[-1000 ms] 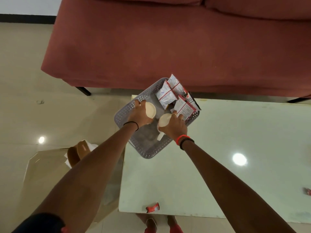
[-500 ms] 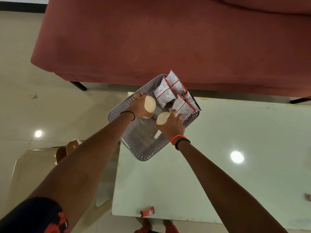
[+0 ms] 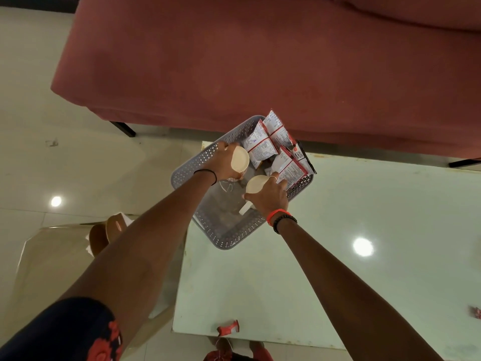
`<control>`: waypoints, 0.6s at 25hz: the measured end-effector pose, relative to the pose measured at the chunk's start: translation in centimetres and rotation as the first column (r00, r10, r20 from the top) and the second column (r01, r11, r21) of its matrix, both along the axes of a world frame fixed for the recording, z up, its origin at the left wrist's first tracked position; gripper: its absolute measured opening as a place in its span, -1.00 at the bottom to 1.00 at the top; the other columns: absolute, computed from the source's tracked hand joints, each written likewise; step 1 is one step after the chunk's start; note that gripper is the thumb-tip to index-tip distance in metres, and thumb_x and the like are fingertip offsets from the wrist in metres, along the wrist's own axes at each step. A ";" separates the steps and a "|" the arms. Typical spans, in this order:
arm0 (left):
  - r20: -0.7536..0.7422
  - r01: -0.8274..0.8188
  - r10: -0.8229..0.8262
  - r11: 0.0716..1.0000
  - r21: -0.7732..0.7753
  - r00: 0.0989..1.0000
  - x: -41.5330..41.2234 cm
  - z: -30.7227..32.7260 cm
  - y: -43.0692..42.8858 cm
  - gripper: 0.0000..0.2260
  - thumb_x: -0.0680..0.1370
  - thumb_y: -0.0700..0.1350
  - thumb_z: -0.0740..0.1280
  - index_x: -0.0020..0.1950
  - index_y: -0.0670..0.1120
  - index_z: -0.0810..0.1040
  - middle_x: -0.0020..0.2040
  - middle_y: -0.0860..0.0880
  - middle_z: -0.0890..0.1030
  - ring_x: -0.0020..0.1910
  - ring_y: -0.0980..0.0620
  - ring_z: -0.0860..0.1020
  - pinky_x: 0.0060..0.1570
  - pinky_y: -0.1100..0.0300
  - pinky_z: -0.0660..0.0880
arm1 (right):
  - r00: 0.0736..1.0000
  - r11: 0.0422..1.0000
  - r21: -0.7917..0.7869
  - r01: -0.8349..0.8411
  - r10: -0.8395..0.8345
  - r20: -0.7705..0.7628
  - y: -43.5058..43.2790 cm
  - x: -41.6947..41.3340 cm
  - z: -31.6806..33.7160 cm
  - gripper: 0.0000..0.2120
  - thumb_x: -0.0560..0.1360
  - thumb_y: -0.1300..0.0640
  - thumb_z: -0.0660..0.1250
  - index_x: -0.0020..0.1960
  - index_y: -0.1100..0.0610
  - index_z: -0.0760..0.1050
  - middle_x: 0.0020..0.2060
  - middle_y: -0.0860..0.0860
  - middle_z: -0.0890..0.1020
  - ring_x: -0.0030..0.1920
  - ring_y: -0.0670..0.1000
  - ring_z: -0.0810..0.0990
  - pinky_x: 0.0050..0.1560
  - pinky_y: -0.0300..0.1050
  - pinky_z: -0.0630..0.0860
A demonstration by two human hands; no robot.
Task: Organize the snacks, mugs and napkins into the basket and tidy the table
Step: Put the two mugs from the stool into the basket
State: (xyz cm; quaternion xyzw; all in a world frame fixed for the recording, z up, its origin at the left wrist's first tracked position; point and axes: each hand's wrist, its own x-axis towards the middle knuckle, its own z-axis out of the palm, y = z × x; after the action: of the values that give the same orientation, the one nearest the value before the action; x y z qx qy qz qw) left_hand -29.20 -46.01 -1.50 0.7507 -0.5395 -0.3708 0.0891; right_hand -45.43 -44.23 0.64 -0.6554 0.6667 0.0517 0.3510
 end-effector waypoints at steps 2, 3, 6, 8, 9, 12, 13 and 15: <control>0.003 -0.013 0.013 1.000 -0.005 1.000 0.0 0.0 0.3 -0.02 0.26 -0.06 0.57 0.51 -0.10 0.03 0.45 -0.25 0.10 0.41 -0.28 0.24 0.39 -0.13 0.28 | 1.000 1.000 0.011 -0.008 0.008 -0.004 0.1 -0.1 0.3 -0.01 0.27 -0.13 0.51 0.46 0.22 0.05 0.29 0.26 0.32 0.26 0.30 0.44 0.21 0.14 0.48; 0.013 -0.023 0.023 1.000 -0.018 1.000 0.0 0.1 0.6 0.01 0.25 -0.05 0.57 0.51 -0.09 0.00 0.46 -0.25 0.09 0.42 -0.28 0.22 0.38 -0.16 0.28 | 1.000 0.999 0.029 -0.024 0.025 -0.016 0.0 -0.2 0.4 0.00 0.27 -0.15 0.51 0.47 0.22 0.04 0.29 0.27 0.32 0.27 0.30 0.44 0.20 0.15 0.47; 0.064 -0.053 0.060 0.993 -0.102 0.996 0.6 1.0 2.2 -0.02 0.26 -0.03 0.56 0.50 -0.11 0.03 0.44 -0.26 0.16 0.42 -0.28 0.22 0.37 -0.19 0.27 | 0.989 0.988 0.112 -0.107 0.118 -0.095 -0.7 -0.5 1.0 0.02 0.28 -0.28 0.44 0.47 0.22 0.04 0.35 0.27 0.29 0.32 0.30 0.39 0.23 0.16 0.44; 0.048 -0.094 0.103 0.983 -0.158 0.994 1.2 2.0 3.8 -0.08 0.29 -0.03 0.54 0.49 -0.14 0.08 0.43 -0.26 0.18 0.41 -0.27 0.23 0.38 -0.15 0.27 | 0.971 0.984 0.111 -0.139 0.158 -0.182 -0.6 -0.5 1.9 -0.01 0.30 -0.36 0.36 0.47 0.19 0.06 0.37 0.28 0.28 0.35 0.29 0.34 0.24 0.18 0.42; 0.020 -0.131 0.137 0.975 -0.181 0.990 1.6 2.7 4.9 -0.12 0.32 -0.03 0.52 0.49 -0.14 0.10 0.43 -0.25 0.17 0.42 -0.25 0.23 0.39 -0.11 0.27 | 0.960 0.986 0.078 -0.145 0.159 -0.229 -0.4 -0.2 2.5 -0.02 0.31 -0.38 0.31 0.48 0.17 0.06 0.37 0.28 0.28 0.35 0.29 0.33 0.24 0.20 0.40; -0.082 -0.296 0.284 0.899 -0.322 0.955 2.3 5.4 8.6 -0.33 0.43 -0.03 0.43 0.44 -0.16 0.21 0.40 -0.19 0.25 0.37 -0.15 0.32 0.35 0.03 0.34 | 0.933 0.971 -0.107 -0.212 0.168 -0.319 1.1 1.4 4.4 -0.12 0.39 -0.36 0.23 0.49 0.16 0.08 0.35 0.27 0.32 0.34 0.28 0.33 0.23 0.21 0.35; -0.112 -0.372 0.357 0.846 -0.383 0.927 2.5 6.4 10.0 -0.43 0.47 -0.05 0.38 0.41 -0.17 0.25 0.37 -0.17 0.29 0.34 -0.12 0.37 0.31 0.09 0.37 | 0.937 0.957 -0.178 -0.227 0.166 -0.306 1.8 2.3 4.8 -0.16 0.41 -0.32 0.24 0.47 0.18 0.12 0.32 0.26 0.36 0.32 0.27 0.35 0.22 0.20 0.35; -0.160 -0.527 0.519 0.708 -0.470 0.840 3.3 8.3 13.3 -0.57 0.53 -0.10 0.29 0.37 -0.17 0.31 0.34 -0.14 0.34 0.29 -0.06 0.40 0.24 0.24 0.34 | 0.959 0.928 -0.293 -0.231 0.165 -0.233 3.4 4.5 5.4 -0.26 0.42 -0.21 0.28 0.43 0.21 0.20 0.27 0.26 0.41 0.28 0.26 0.38 0.17 0.15 0.38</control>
State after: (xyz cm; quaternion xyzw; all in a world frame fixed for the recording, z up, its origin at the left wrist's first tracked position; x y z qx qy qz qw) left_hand -25.94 -32.75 6.83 0.8206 -0.3805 -0.1850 0.3842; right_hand -40.91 -40.85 6.06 -0.7586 0.6289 0.0461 0.1638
